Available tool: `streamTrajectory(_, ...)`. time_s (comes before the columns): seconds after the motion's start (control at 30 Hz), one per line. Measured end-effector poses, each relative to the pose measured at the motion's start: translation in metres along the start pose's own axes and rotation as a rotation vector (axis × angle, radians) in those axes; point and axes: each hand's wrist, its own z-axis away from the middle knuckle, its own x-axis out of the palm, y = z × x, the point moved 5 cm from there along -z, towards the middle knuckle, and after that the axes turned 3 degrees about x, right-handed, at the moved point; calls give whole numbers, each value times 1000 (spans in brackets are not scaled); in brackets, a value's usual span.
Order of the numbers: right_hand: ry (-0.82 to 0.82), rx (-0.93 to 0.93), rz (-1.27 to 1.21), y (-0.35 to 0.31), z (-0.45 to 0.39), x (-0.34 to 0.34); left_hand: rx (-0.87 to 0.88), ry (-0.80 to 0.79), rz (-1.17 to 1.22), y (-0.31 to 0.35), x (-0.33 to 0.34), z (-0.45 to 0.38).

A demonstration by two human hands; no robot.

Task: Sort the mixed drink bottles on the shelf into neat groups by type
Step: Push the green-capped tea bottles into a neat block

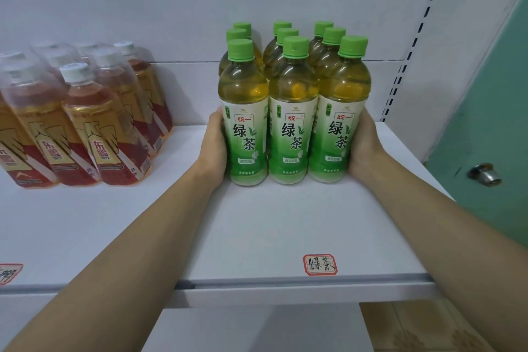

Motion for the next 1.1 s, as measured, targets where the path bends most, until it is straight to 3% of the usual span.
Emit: streamTrajectory(1.1,-1,37,116,0,-14,-6,-64,-18,51,-9,-1,-20)
